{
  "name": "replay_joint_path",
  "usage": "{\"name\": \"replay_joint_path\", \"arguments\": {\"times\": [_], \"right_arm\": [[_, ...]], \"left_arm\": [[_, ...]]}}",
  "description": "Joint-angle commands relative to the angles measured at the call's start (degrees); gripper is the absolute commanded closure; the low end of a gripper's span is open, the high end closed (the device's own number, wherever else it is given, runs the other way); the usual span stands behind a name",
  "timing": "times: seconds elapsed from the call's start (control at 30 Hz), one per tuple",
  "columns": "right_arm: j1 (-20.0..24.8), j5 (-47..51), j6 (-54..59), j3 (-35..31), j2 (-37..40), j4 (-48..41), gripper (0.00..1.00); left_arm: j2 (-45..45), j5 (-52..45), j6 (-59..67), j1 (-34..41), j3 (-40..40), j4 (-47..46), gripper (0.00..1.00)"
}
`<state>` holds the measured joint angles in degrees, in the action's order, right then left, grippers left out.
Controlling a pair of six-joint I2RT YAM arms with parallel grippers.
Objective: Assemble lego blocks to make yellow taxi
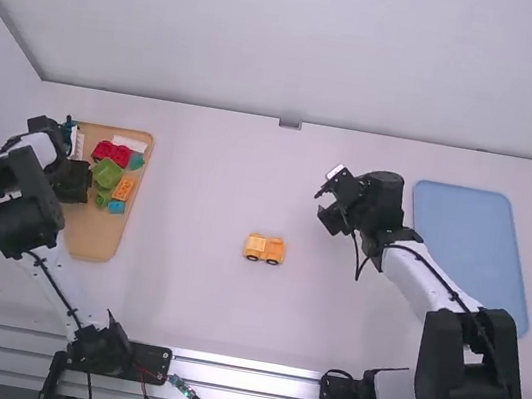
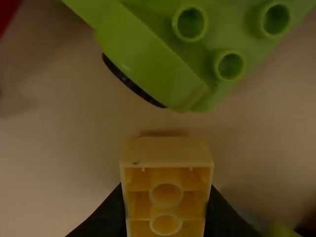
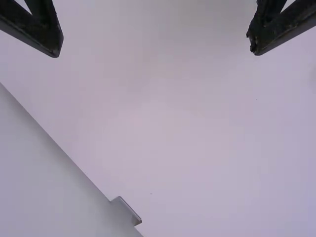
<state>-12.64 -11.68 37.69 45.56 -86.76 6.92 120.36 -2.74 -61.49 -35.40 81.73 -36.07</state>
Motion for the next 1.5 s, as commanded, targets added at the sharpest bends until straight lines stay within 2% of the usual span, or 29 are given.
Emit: {"name": "replay_joint_path", "arguments": {"times": [0.0,0.23,0.6,0.7,0.9,1.0,1.13,1.23,1.27,1.47], "right_arm": [[-0.15,-0.50,-0.20,-0.20,1.03,0.00,0.01],[-0.15,-0.52,-0.22,-0.20,1.03,0.37,0.01],[-0.15,-0.79,-0.42,-0.20,1.01,0.39,0.01],[-0.15,-2.99,-0.20,-0.20,1.01,0.39,0.01],[-0.15,-7.63,-0.44,-0.20,1.03,1.73,0.01],[-0.15,-10.10,-0.42,-0.20,1.03,2.40,0.01],[-0.15,-18.51,-2.78,-0.20,1.03,4.57,0.01],[-0.15,-24.50,-6.99,-0.20,1.03,6.51,0.01],[-0.15,-28.35,-9.57,-0.20,1.03,7.85,0.01],[-0.13,-39.93,-16.13,-0.20,0.90,11.80,0.01]], "left_arm": [[0.23,0.68,0.55,0.37,-0.82,-0.39,0.98],[-1.17,4.59,0.55,0.35,-0.79,-2.49,0.98],[-9.84,6.93,7.68,2.40,-1.03,-5.99,0.98],[-13.28,6.86,8.79,4.92,-3.09,-4.74,0.98],[-23.26,7.54,13.54,11.19,-12.60,5.55,0.99],[-28.36,4.39,20.05,14.51,-17.71,12.07,0.99],[-33.23,-9.20,34.45,20.13,-24.88,22.18,0.98],[-34.04,-19.37,40.62,23.78,-28.09,26.16,0.98],[-34.08,-26.53,47.35,26.51,-30.02,29.40,0.99],[-34.06,-41.59,57.51,34.07,-35.26,42.75,0.99]]}}
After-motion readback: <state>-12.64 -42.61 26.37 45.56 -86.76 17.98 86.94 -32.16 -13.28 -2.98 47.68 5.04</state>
